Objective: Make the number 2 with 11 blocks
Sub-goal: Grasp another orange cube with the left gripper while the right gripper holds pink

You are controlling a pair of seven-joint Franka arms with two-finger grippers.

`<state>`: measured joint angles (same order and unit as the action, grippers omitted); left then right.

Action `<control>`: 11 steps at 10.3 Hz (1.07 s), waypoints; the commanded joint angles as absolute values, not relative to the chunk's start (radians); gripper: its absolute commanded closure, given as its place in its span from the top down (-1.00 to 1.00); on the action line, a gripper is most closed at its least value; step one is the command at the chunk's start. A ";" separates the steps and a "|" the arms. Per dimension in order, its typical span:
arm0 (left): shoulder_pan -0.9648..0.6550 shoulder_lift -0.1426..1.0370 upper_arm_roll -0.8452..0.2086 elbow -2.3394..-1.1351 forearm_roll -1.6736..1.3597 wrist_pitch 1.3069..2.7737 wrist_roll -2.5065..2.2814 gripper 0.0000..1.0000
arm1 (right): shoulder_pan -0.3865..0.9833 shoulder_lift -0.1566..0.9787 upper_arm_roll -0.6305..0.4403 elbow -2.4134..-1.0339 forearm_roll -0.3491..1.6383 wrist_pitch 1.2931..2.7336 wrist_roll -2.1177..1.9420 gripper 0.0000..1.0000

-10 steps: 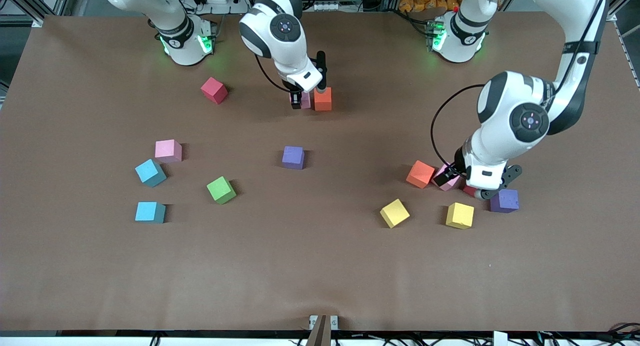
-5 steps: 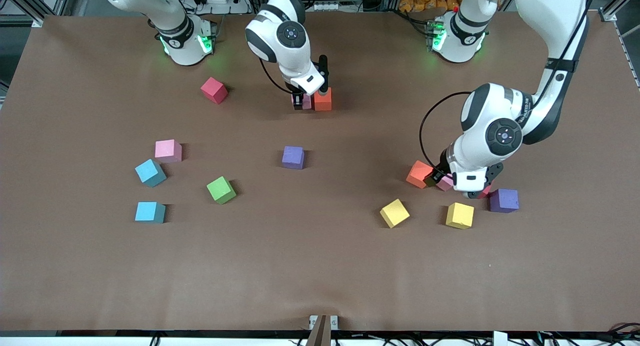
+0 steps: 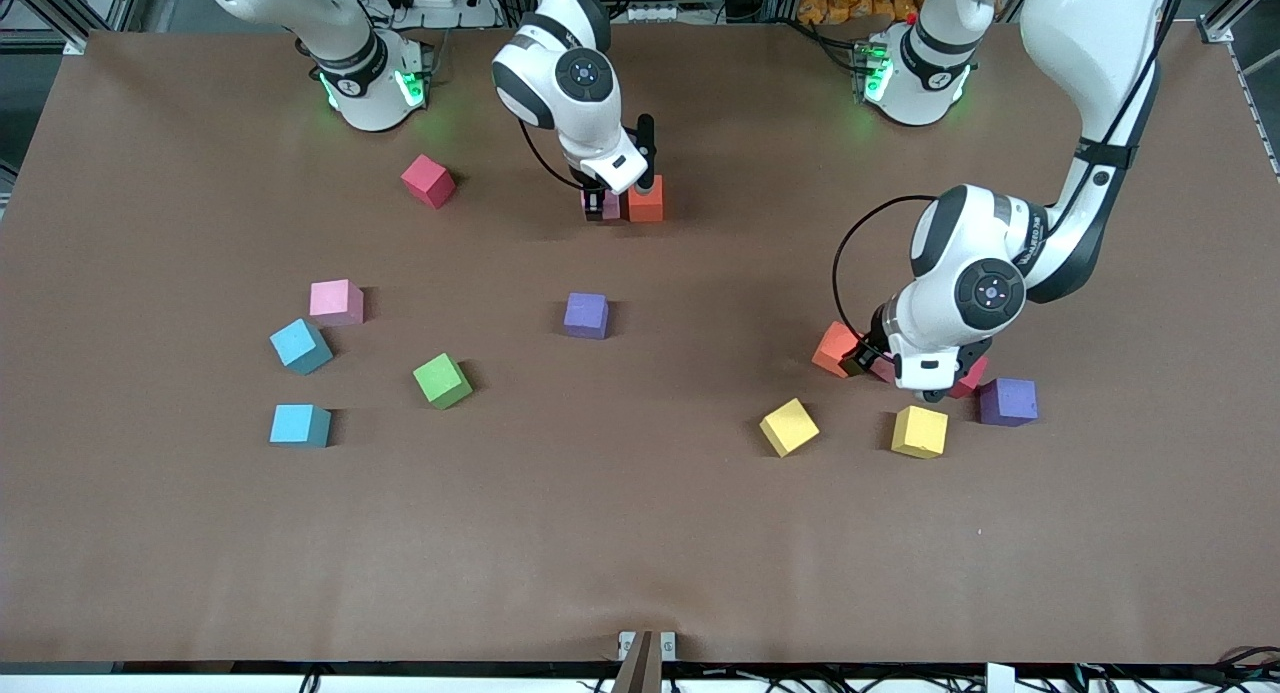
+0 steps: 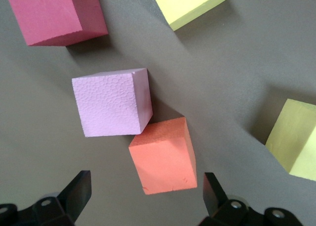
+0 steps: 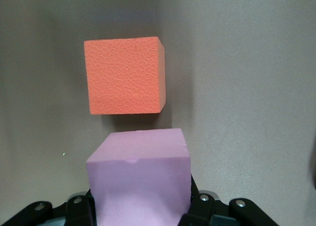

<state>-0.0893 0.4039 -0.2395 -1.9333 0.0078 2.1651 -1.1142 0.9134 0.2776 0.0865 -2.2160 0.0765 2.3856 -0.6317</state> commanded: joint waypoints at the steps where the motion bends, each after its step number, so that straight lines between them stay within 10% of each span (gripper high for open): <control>1: -0.089 0.396 -0.250 -1.998 0.021 2.262 -1.187 1.00 | 0.943 0.282 0.080 -2.220 0.090 2.401 -0.604 -1.00; 11: -0.095 0.416 -0.253 -2.051 0.020 2.358 -1.230 1.00 | 0.979 0.347 0.080 -2.227 0.091 2.491 -0.554 -1.00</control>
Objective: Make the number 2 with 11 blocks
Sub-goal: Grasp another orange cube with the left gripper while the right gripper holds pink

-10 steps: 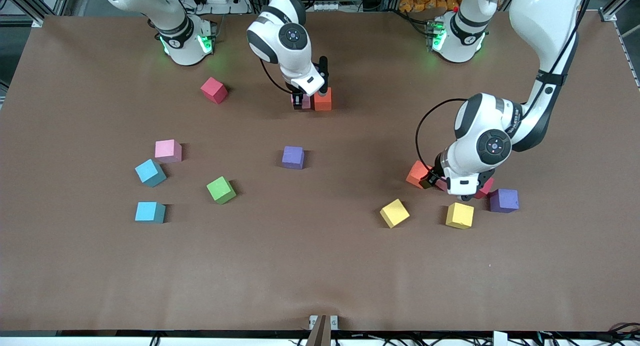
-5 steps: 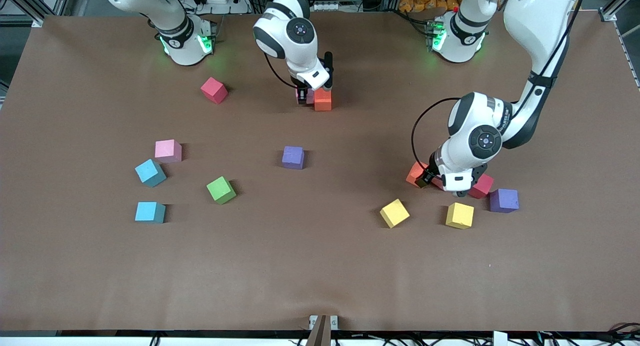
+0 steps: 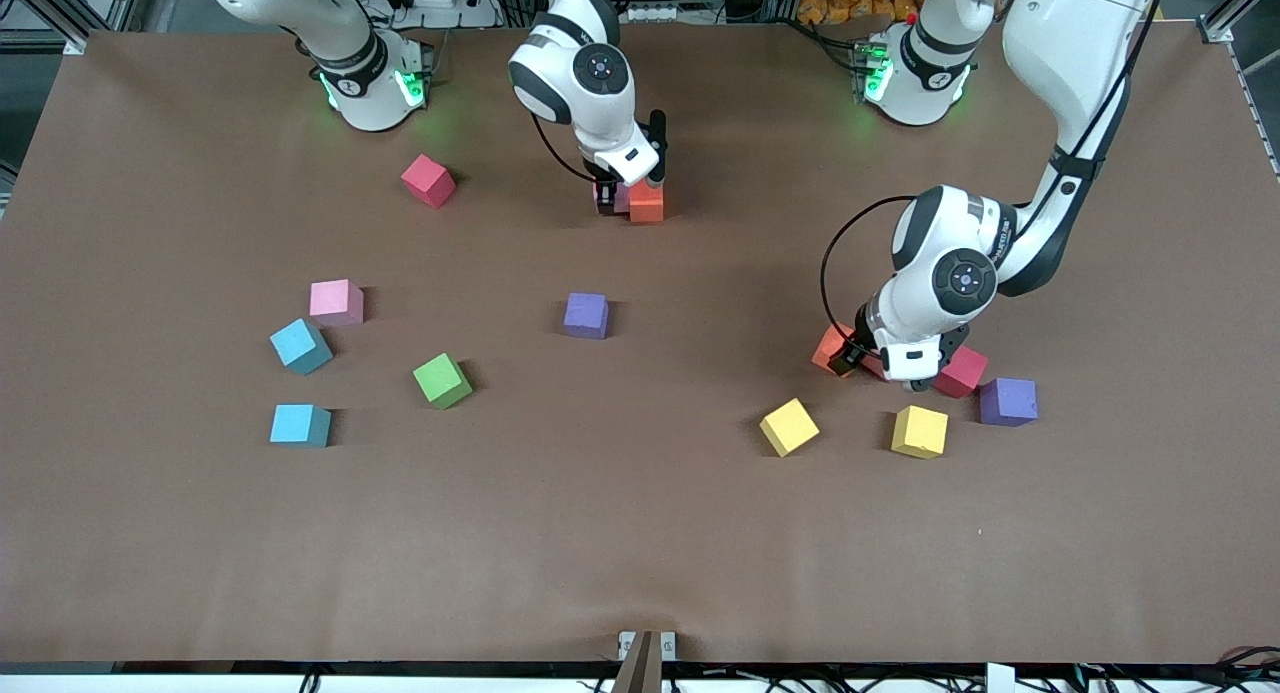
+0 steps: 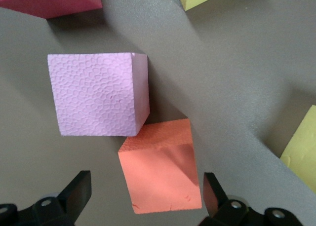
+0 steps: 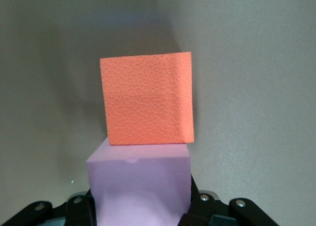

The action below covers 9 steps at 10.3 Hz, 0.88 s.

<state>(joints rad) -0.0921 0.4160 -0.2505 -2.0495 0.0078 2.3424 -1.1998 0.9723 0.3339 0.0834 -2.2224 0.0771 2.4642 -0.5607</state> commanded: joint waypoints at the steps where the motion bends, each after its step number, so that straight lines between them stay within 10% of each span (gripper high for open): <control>1: -0.097 0.422 -0.253 -2.048 0.020 2.359 -1.245 1.00 | 0.979 0.353 0.080 -2.227 0.091 2.499 -0.554 -1.00; 6: -0.106 0.454 -0.255 -2.045 0.020 2.407 -1.302 1.00 | 0.979 0.373 0.078 -2.226 0.089 2.513 -0.554 -0.94; 7: -0.106 0.459 -0.253 -2.045 0.020 2.408 -1.305 1.00 | 0.979 0.376 0.078 -2.226 0.089 2.526 -0.554 -0.65; 9: -0.106 0.469 -0.253 -2.045 0.020 2.408 -1.307 1.00 | 0.979 0.377 0.078 -2.226 0.089 2.533 -0.554 0.99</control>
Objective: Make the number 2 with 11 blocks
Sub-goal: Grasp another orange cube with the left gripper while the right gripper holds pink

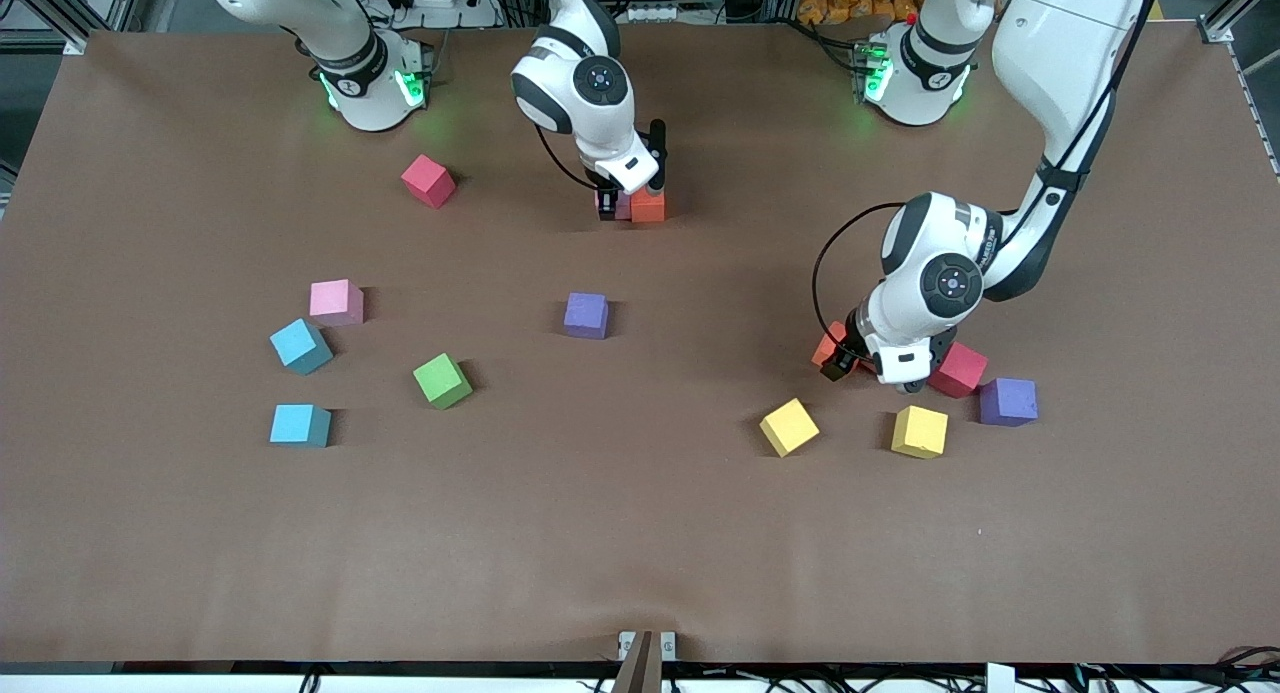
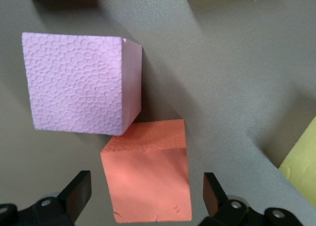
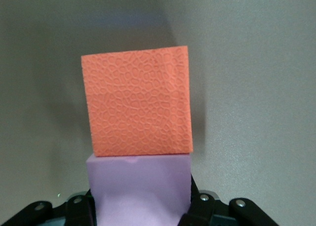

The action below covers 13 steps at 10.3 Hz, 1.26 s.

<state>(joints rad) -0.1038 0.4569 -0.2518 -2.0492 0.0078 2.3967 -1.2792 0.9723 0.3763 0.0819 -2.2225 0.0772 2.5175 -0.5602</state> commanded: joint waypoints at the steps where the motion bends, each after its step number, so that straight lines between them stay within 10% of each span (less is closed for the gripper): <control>1: -0.106 0.472 -0.253 -2.043 0.020 2.410 -1.307 1.00 | 0.979 0.377 0.078 -2.224 0.089 2.533 -0.554 1.00; 5: -0.107 0.474 -0.253 -2.043 0.023 2.410 -1.305 1.00 | 0.979 0.362 0.078 -2.224 0.087 2.523 -0.555 1.00; 13: -0.109 0.489 -0.258 -2.040 0.034 2.414 -1.290 0.22 | 0.919 0.242 0.067 -2.214 0.087 2.438 -0.563 1.00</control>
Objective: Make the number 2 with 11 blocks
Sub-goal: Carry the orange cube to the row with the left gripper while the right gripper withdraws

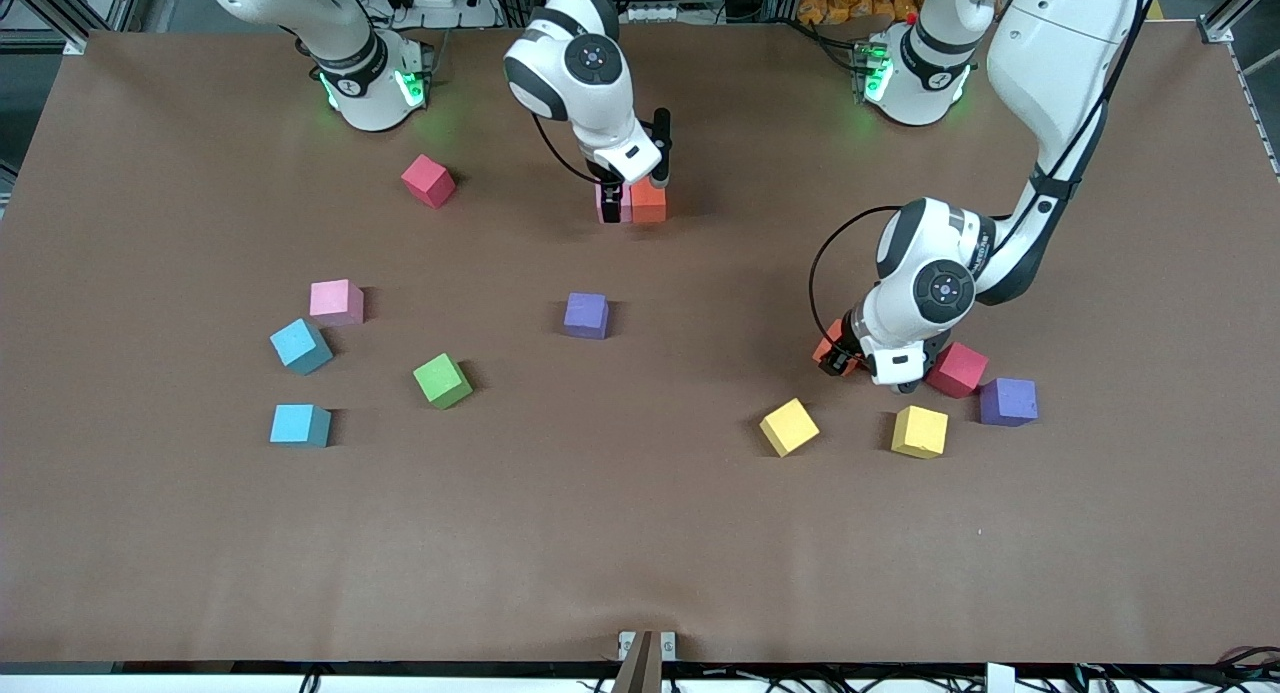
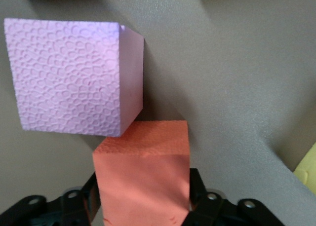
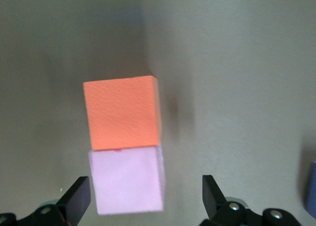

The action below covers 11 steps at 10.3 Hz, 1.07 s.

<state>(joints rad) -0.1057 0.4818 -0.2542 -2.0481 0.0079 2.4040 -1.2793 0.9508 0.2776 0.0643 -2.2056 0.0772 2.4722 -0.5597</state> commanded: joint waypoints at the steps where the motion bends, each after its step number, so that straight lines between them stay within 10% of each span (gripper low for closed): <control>1: -0.121 0.488 -0.256 -2.040 0.035 2.414 -1.289 0.04 | 0.893 0.224 0.067 -2.215 0.086 2.430 -0.563 1.00; 3: -0.118 0.459 -0.258 -2.042 0.037 2.401 -1.284 -0.24 | 0.832 0.193 0.067 -2.197 0.086 2.396 -0.563 1.00; 11: -0.109 0.399 -0.434 -2.065 0.000 2.350 -1.699 -0.21 | 0.699 0.189 0.067 -2.085 0.074 2.304 -0.552 1.00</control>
